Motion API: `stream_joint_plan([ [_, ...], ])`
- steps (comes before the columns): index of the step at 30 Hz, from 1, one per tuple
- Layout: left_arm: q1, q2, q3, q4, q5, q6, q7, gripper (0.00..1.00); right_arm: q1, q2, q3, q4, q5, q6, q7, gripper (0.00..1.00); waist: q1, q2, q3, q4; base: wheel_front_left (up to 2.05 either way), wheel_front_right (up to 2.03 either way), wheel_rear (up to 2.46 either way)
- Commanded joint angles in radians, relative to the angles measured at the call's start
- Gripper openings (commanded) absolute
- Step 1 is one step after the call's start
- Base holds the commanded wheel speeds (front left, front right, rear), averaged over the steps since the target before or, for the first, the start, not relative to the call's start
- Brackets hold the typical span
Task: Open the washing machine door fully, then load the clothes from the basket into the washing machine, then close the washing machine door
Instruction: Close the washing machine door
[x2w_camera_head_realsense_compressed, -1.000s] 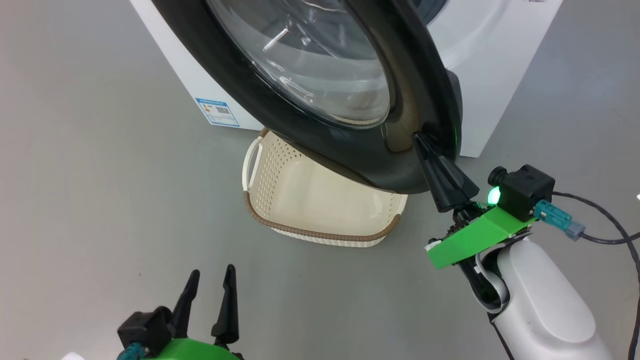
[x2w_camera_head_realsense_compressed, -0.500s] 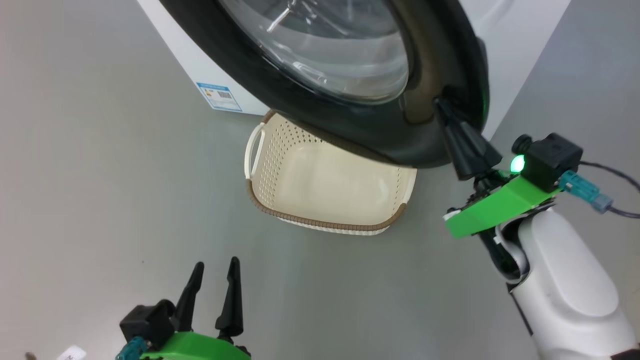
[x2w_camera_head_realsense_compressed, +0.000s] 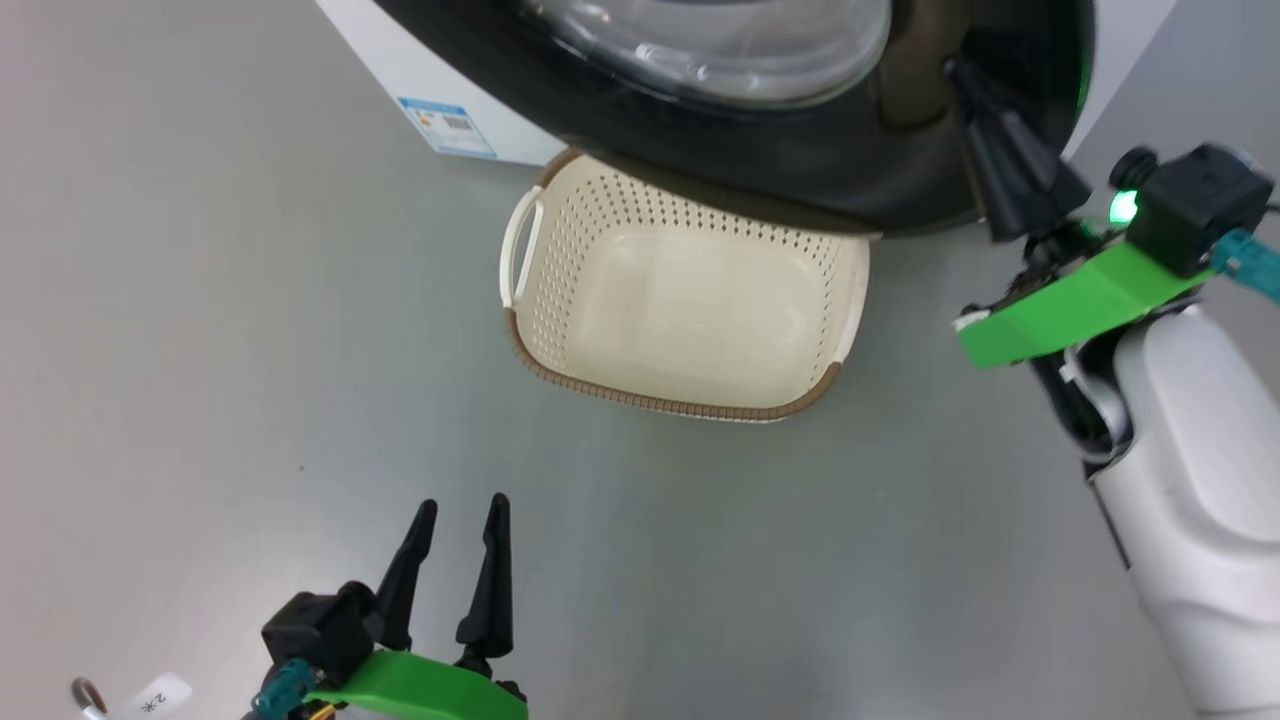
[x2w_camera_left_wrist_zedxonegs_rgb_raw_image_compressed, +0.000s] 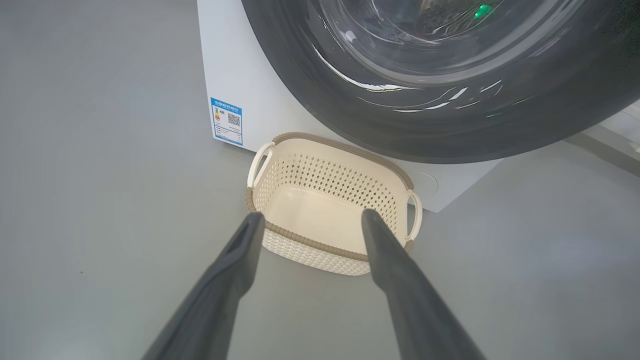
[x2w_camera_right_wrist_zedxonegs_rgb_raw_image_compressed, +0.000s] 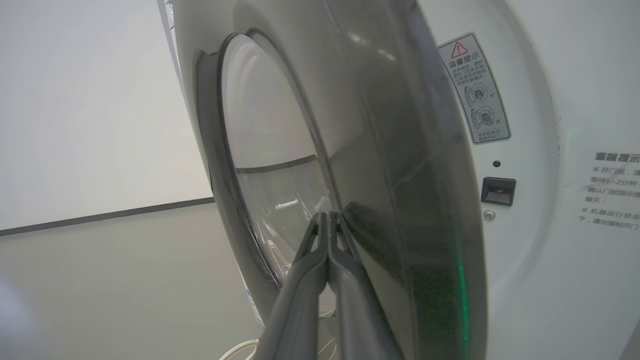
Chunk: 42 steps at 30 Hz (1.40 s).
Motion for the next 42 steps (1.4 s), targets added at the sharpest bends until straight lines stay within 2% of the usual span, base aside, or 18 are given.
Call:
stream_joint_plan([
  [1, -0.015, 0.01, 0.024, -0.03, -0.004, 0.011, -0.014, 1.0, -0.03, -0.006, 0.009, -0.019, -0.016, 0.001, -0.005, 0.0, 0.0, 0.0, 0.029, 0.013, 0.0, 0.0, 0.0],
  [18, -0.006, 0.01, -0.028, -0.056, -0.021, 0.02, -0.014, 1.0, -0.217, -0.156, -0.021, 0.011, -0.048, 0.001, -0.005, 0.0, 0.0, 0.0, 0.111, 0.058, 0.0, 0.0, 0.0],
  [27, 0.003, 0.01, -0.073, -0.052, -0.028, 0.013, -0.014, 1.0, -0.33, -0.227, -0.009, 0.11, -0.077, 0.001, -0.005, 0.0, 0.0, 0.0, 0.141, 0.108, 0.0, 0.0, 0.0],
  [32, -0.001, 0.01, -0.085, -0.058, -0.038, 0.013, -0.014, 1.0, -0.405, -0.258, -0.06, 0.194, -0.12, 0.001, -0.005, 0.0, 0.0, 0.0, 0.142, 0.12, 0.0, 0.0, 0.0],
  [36, 0.0, 0.01, -0.08, -0.068, -0.05, 0.015, -0.014, 1.0, -0.422, -0.256, -0.116, 0.233, -0.146, 0.001, -0.005, 0.0, 0.0, 0.0, 0.119, 0.116, 0.0, 0.0, 0.0],
  [42, -0.005, 0.01, -0.058, -0.05, -0.048, 0.009, -0.014, 1.0, -0.324, -0.199, -0.138, 0.185, -0.141, 0.001, -0.005, 0.0, 0.0, 0.0, 0.056, 0.073, 0.0, 0.0, 0.0],
])
